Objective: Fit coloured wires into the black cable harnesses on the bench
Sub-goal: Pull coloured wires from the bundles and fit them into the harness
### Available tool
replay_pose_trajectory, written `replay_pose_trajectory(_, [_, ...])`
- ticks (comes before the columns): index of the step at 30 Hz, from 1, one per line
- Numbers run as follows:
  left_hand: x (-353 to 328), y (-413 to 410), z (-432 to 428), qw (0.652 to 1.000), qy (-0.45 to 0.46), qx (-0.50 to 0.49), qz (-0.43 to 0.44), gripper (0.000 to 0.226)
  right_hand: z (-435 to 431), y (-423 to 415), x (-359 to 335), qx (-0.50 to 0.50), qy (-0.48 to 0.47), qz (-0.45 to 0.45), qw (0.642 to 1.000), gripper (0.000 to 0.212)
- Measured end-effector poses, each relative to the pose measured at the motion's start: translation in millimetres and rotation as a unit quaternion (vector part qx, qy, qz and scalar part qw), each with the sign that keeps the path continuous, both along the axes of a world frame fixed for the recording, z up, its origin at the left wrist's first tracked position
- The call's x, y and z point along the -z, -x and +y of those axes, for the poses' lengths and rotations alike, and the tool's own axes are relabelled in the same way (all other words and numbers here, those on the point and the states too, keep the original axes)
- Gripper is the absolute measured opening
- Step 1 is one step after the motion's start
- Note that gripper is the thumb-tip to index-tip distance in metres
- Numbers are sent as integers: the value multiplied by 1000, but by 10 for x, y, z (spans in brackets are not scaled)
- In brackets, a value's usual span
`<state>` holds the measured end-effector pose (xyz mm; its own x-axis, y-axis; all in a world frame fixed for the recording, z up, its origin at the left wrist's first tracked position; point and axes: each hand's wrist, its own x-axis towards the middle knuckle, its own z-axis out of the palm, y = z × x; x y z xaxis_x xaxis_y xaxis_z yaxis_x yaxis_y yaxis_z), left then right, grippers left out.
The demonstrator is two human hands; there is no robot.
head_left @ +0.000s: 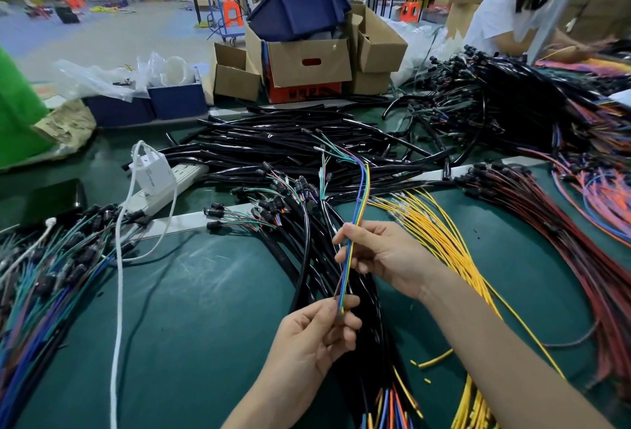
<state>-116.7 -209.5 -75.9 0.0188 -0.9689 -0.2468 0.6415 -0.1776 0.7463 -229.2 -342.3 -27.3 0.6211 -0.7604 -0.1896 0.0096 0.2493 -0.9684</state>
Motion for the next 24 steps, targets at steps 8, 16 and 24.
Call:
replay_pose_trajectory(8, [-23,-11,7,999,-19,39,19,27,16,10,-48,-119,30,78,989,29])
replay_pose_trajectory(16, [-47,-6,-13,999,-16,37,21,19,-1362,1202,-159,351,352,456,738,17])
replay_pose_trajectory(24, [-24,-4,-40,999,-21,39,21,23,-1640,1755,284,290,337,623,643,17])
